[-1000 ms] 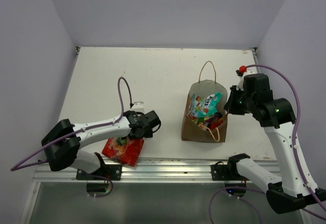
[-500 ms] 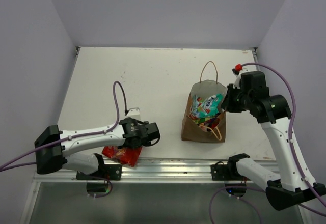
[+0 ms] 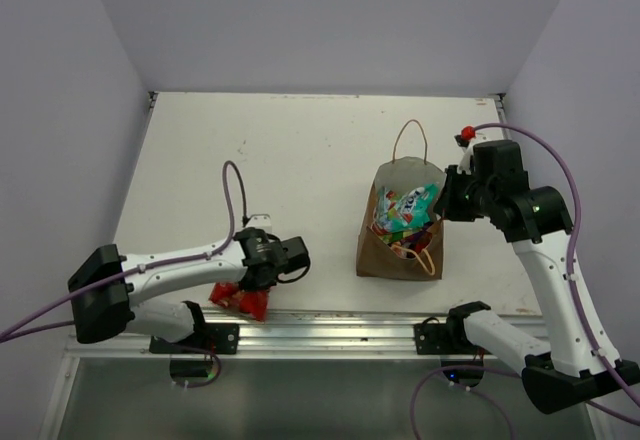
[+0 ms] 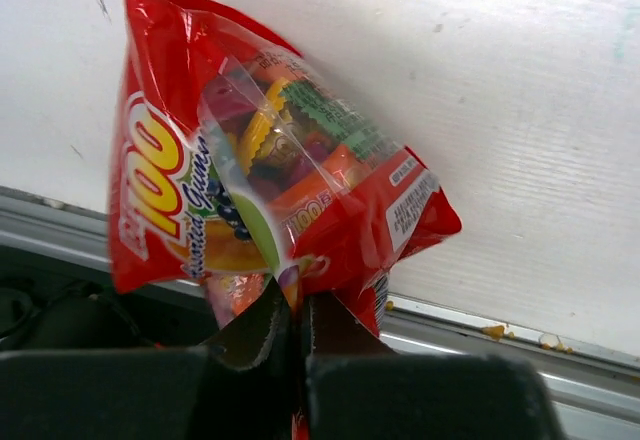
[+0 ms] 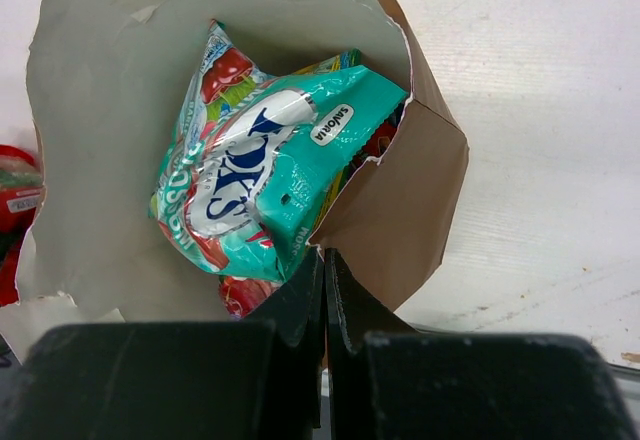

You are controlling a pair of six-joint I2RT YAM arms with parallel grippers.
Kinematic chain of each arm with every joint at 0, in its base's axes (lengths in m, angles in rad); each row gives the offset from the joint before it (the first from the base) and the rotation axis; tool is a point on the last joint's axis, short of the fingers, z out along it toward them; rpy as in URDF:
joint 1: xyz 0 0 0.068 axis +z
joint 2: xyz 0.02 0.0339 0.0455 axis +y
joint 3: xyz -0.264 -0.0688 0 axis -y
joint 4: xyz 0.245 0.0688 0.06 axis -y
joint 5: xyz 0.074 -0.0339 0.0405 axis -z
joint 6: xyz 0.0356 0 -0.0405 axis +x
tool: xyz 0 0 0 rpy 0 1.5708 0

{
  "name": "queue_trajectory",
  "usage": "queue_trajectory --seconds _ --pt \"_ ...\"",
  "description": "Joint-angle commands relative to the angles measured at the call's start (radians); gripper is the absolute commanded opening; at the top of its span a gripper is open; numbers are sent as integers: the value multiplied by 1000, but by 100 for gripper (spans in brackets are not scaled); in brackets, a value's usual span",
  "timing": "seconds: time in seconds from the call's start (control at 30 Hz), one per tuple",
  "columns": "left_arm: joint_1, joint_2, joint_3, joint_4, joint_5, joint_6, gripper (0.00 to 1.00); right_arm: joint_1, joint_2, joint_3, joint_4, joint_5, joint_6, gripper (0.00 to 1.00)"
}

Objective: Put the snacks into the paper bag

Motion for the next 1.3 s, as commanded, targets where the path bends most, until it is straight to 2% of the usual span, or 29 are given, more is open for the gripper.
queue_trajectory --seconds 0.0,0.07,0.1,0.17,0.2,0.27,0.37,0.53,0.73,0.8,0.9,1.07,1.1,1.2,1.23,1.27 --pt "-13 72 272 18 -136 90 0 4 -12 14 64 -50 -20 0" --pt "-18 131 441 12 -233 172 0 4 -15 17 61 -46 -20 0" --pt "-27 156 623 19 -264 260 0 4 -15 19 58 -43 -20 0" --pt "-50 226 797 99 -314 385 0 4 -18 20 55 -40 -19 0" --pt "-58 251 956 128 -330 499 0 4 -20 22 55 -37 -19 0" --pt "-78 317 1154 218 -325 644 0 4 -24 25 50 -27 -14 0" --pt "-90 365 1278 371 -234 791 0 4 -34 25 41 -13 -14 0" --pt "-92 366 1180 603 67 858 0 4 -46 26 30 6 -7 0" --pt "-90 391 987 738 356 827 0 5 -54 31 19 26 -2 0" --pt "-93 391 944 751 382 816 0 5 -55 34 16 27 -2 0" --pt "-98 400 951 702 341 820 0 4 -57 29 15 32 1 0" --pt "-98 464 1049 507 253 829 0 4 -58 14 21 35 6 0" --pt "-105 478 1077 449 198 835 1 4 -57 14 22 33 7 0" --pt "-153 489 1212 404 10 893 50 4 -55 17 24 32 7 0" --pt "-195 477 1262 400 -38 907 81 4 -54 19 22 32 7 0" --pt "-214 469 1278 400 -73 915 89 4 -52 19 22 32 7 0"
